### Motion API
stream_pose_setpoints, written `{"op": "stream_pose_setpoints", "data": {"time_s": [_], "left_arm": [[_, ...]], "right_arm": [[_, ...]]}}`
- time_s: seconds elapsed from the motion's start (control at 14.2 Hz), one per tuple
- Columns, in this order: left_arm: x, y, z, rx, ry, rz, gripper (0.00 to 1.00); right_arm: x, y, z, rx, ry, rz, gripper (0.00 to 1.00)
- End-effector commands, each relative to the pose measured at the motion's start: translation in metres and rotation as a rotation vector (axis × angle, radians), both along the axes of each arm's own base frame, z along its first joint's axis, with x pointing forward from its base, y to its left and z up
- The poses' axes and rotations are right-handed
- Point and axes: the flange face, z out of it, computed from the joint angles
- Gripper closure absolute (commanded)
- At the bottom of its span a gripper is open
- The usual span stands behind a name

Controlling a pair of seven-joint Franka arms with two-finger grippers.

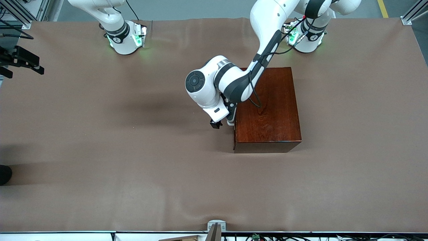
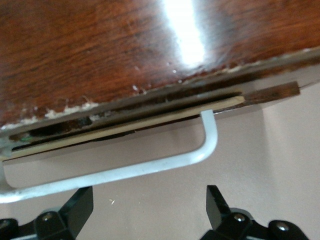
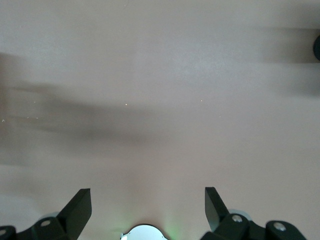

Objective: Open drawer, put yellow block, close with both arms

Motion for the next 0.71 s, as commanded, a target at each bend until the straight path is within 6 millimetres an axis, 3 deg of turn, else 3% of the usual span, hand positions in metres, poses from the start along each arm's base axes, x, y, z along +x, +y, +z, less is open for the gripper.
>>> {"op": "stream_pose_setpoints", "data": {"time_s": [0.0,0.35,0.64], "left_arm": [[0.007,0.007,0.048,-0.046,-0.035,0.006,0.00],[0.026,0.031,0.139,-0.180,-0.108,0.053,0.00],[0.036,0.068,0.205,-0.220,-0.135,0.003,0.00]], "right_arm": [[-0.001,-0.004,0.000,-0.009,0.005,-0.008,0.00],[-0.001,-0.002,0.000,-0.008,0.006,-0.003,0.00],[-0.001,-0.003,0.000,-0.008,0.008,-0.003,0.00]]}}
